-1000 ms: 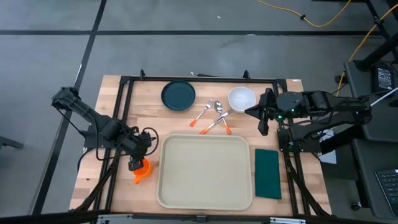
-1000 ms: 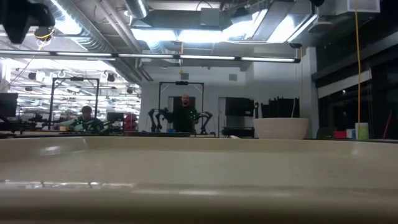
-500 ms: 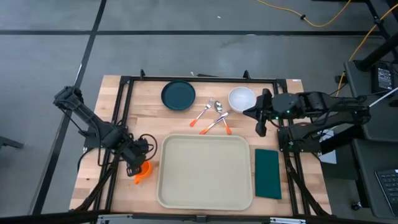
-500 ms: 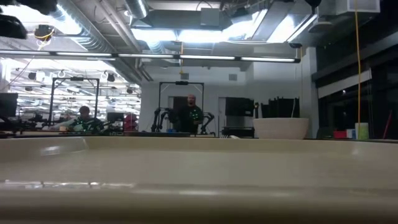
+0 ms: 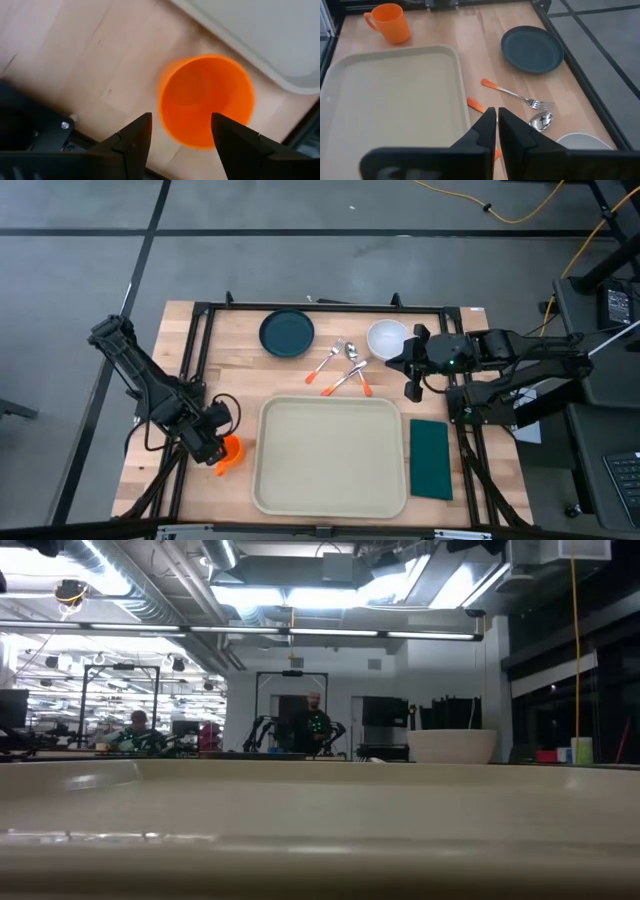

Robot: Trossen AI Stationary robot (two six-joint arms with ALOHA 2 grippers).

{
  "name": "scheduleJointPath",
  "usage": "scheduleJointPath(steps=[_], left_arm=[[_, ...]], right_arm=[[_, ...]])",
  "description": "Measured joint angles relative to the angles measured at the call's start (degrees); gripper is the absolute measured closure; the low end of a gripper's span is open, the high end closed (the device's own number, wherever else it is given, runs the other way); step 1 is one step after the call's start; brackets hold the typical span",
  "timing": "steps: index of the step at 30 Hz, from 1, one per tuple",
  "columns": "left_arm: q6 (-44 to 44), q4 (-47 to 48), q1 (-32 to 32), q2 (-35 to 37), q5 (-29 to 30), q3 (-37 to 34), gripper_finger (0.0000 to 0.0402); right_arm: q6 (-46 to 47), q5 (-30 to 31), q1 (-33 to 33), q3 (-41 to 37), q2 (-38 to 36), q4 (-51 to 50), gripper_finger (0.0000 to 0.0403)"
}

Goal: Set up tray
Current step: Put the orange mug on the brown serving tray

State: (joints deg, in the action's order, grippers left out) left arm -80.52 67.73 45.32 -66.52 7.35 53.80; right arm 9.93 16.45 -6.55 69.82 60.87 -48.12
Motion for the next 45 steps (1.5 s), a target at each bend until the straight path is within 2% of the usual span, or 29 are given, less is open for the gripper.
scheduleJointPath(steps=[7, 19, 23, 28, 29, 39, 45], left_arm=[[-1.26, -1.14, -0.02, -0.02, -1.57, -3.17, 0.0204], [-1.26, -8.84, -0.02, -0.02, -2.43, -10.42, 0.0207], [-1.34, -8.92, -0.02, -0.01, -2.57, -11.00, 0.0250], [-0.34, -10.94, -0.02, 1.06, -2.90, -10.97, 0.0375], [-0.42, -11.43, -0.04, 1.36, -2.90, -10.97, 0.0386], [0.63, -6.96, -1.73, 2.14, -1.55, -4.81, 0.0397], [8.09, -6.22, -8.86, 2.14, -0.56, 0.73, 0.0398]], right_arm=[[0.33, -1.99, -0.01, 0.00, 1.96, 0.09, 0.0377], [0.21, -2.12, -0.01, 0.00, 4.23, 2.81, 0.0377], [0.20, -2.12, -0.01, 0.00, 4.32, 4.09, 0.0377], [0.24, -2.12, -0.02, 0.00, 4.32, 4.26, 0.0377], [0.24, -2.12, -0.01, 0.00, 4.32, 4.26, 0.0377], [0.04, -2.11, -0.01, 0.00, 4.30, 4.24, 0.0377], [-0.15, -2.05, 0.00, 0.00, 4.30, 4.22, 0.0377]])
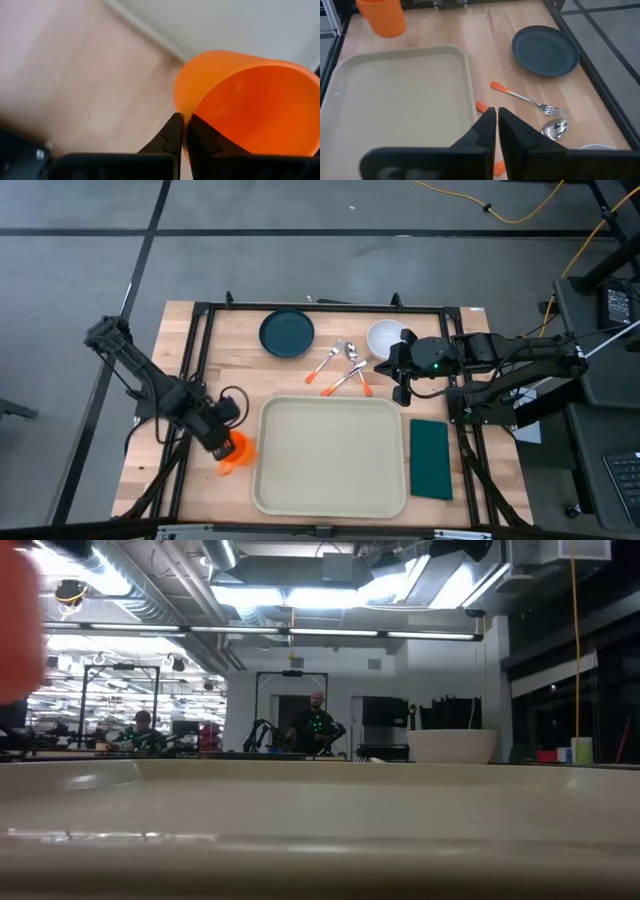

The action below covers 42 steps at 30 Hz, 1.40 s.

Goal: Set up tray
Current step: Put the orange mug on the brown serving tray

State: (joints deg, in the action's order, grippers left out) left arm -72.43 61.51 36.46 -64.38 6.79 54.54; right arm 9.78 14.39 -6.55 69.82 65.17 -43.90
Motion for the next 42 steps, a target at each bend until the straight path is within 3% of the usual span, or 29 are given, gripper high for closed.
scheduleJointPath(steps=[8, 14, 18, 26, 42], left_arm=[[20.62, -0.05, -16.85, -3.11, -2.98, 5.53, 0.0398], [38.49, -0.12, -27.26, -11.81, -8.18, 8.26, 0.0398], [47.54, -0.32, -31.56, -17.83, -8.47, 11.71, 0.0398], [57.28, -0.19, -35.86, -25.99, -8.28, 15.26, 0.0398], [64.67, -3.30, -38.55, -30.45, -7.91, 15.27, 0.0398]], right_arm=[[0.17, 0.06, -0.02, 0.00, -0.02, 0.01, 0.0377], [0.82, 0.05, -0.01, 0.00, -0.02, 0.00, 0.0377], [2.07, 0.02, 0.00, 0.00, -0.02, 0.00, 0.0377], [2.16, 0.02, -0.02, 0.00, -0.02, 0.00, 0.0377], [1.56, 0.05, -0.02, 0.00, -0.02, -0.03, 0.0377]])
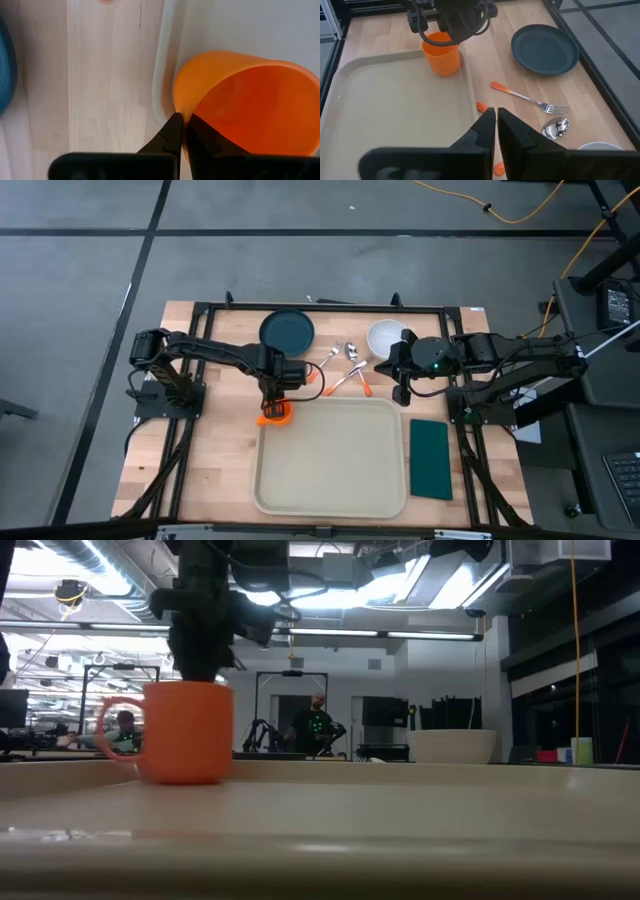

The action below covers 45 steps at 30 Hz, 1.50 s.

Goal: Set up tray
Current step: Put the orange mug on the brown serving tray, then put the black plate on the brown serving tray below the orange mug

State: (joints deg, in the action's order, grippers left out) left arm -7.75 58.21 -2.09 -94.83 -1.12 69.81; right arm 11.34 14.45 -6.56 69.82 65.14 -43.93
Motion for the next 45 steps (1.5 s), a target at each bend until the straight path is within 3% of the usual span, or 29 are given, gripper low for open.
scheduleJointPath(steps=[19, 29, 33, 40, 45], left_arm=[[-0.02, 0.40, -1.16, -0.07, 0.07, -0.01, 0.0392], [-0.96, 0.72, -1.14, -0.07, -1.96, 0.07, 0.0333], [-0.90, 4.88, -1.13, -0.11, -2.23, 3.29, 0.0301], [4.20, 13.57, -1.88, -0.09, 3.43, 14.44, 0.0258], [14.46, 11.07, -4.89, -0.04, 14.69, 19.22, 0.0252]], right_arm=[[-0.09, 0.01, 0.00, 0.00, -0.02, -0.06, 0.0377], [-1.31, 0.01, 0.00, 0.00, -0.02, -0.06, 0.0377], [-1.36, 0.01, 0.02, 0.00, -0.02, -0.06, 0.0377], [-1.56, -0.01, 0.00, 0.00, -0.02, -0.06, 0.0377], [-1.45, 0.25, 0.00, 0.00, -0.02, -0.01, 0.0377]])
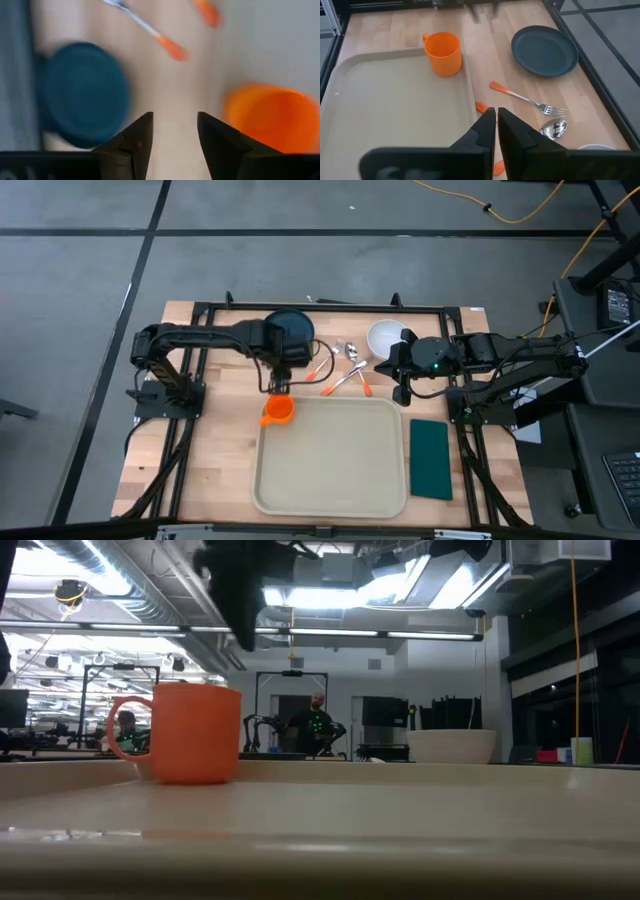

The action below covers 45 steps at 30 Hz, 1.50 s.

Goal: Set up tray
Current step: Put the black plate on the brown serving tray below the orange mug

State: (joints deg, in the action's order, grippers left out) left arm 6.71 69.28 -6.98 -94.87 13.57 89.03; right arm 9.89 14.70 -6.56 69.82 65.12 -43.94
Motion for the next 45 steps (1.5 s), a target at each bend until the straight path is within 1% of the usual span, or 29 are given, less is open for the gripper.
scheduleJointPath(steps=[1, 2, 4, 7, 13, 15, 19, 22, 28, 32, 34, 39, 45], left_arm=[[1.53, -1.34, -1.22, 0.00, 1.87, 0.00, 0.0253], [2.65, -2.29, -2.76, -0.02, 2.16, 0.00, 0.0254], [3.65, -3.36, -6.22, -0.67, -0.04, 0.05, 0.0255], [5.70, -3.41, -10.97, -3.46, -3.92, -0.07, 0.0250], [13.57, -4.45, -16.17, -10.89, -7.47, -0.04, 0.0218], [15.20, -5.04, -16.95, -13.49, -8.67, -0.04, 0.0204], [17.51, -5.81, -17.14, -18.19, -8.82, -0.04, 0.0180], [17.51, -8.09, -17.10, -20.04, -9.32, -0.07, 0.0168], [15.39, -13.64, -17.31, -20.57, -9.99, -0.07, 0.0162], [14.04, -14.90, -17.88, -20.57, -12.07, -0.27, 0.0162], [13.77, -16.76, -17.91, -20.57, -11.60, -1.22, 0.0162], [13.05, -18.10, -18.67, -20.57, -11.38, -3.97, 0.0162], [10.57, -21.43, -19.96, -20.59, -10.51, -7.27, 0.0162]], right_arm=[[0.22, 0.27, 0.01, 0.00, 0.00, 0.00, 0.0377], [0.36, 0.43, 0.01, 0.00, 0.00, 0.00, 0.0377], [0.98, 0.55, 0.00, 0.00, 0.00, 0.00, 0.0377], [2.48, 0.63, 0.00, 0.00, 0.00, 0.00, 0.0377], [5.63, 0.70, 0.00, 0.00, 0.00, 0.02, 0.0377], [6.48, 0.70, 0.02, 0.00, 0.00, 0.00, 0.0377], [7.89, 0.72, 0.01, 0.02, 0.00, -0.02, 0.0377], [8.05, 0.72, 0.00, 0.02, 0.00, 0.00, 0.0377], [7.97, 0.72, 0.01, 0.02, 0.00, -0.01, 0.0377], [7.74, 0.73, 0.01, 0.02, 0.00, -0.02, 0.0377], [7.61, 0.74, 0.00, 0.02, 0.00, 0.00, 0.0377], [7.56, 0.74, 0.00, 0.02, 0.00, -0.02, 0.0377], [7.48, 0.74, 0.00, 0.02, 0.02, -0.01, 0.0377]])
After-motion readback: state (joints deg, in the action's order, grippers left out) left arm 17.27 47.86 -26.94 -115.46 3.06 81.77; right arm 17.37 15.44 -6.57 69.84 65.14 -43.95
